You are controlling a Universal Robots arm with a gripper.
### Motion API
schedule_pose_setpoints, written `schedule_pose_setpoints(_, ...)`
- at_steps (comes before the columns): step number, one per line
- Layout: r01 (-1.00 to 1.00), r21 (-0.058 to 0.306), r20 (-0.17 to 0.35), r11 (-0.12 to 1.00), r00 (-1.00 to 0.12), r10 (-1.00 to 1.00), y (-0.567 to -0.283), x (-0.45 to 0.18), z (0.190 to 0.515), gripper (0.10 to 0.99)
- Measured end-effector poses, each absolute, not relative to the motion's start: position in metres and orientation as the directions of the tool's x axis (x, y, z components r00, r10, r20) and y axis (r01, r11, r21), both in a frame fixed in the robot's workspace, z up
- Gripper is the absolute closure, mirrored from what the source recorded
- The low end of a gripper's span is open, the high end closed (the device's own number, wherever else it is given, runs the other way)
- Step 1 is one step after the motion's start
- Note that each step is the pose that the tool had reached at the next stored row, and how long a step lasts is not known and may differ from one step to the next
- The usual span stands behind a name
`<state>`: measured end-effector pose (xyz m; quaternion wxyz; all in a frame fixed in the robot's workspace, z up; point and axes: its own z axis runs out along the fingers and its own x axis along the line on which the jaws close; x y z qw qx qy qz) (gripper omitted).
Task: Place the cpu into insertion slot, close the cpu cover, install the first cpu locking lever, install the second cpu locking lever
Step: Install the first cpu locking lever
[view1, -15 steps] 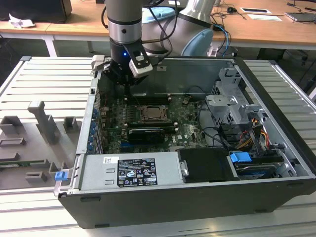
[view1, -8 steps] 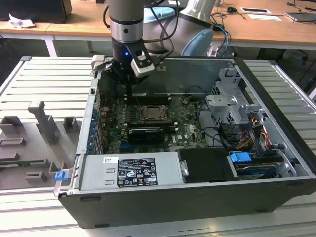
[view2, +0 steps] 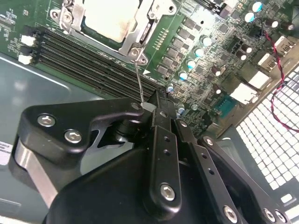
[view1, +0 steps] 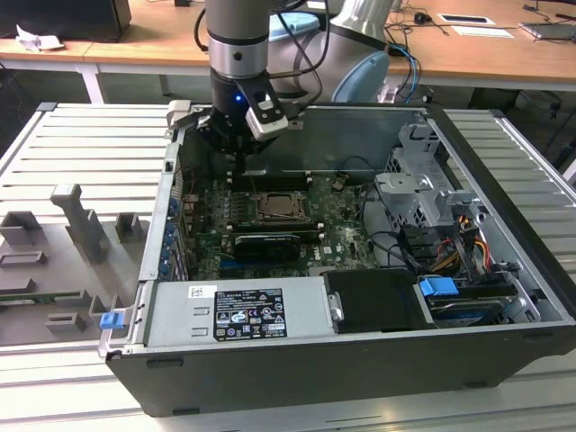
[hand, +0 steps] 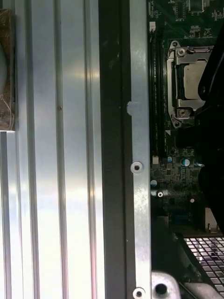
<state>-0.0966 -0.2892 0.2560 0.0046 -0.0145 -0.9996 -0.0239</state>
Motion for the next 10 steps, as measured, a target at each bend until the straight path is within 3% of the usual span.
schedule_pose_setpoints(10,0.029,0.047,0.01,0.998,-1.0,0.029,-0.2892,-0.0857,0.2556,0.98)
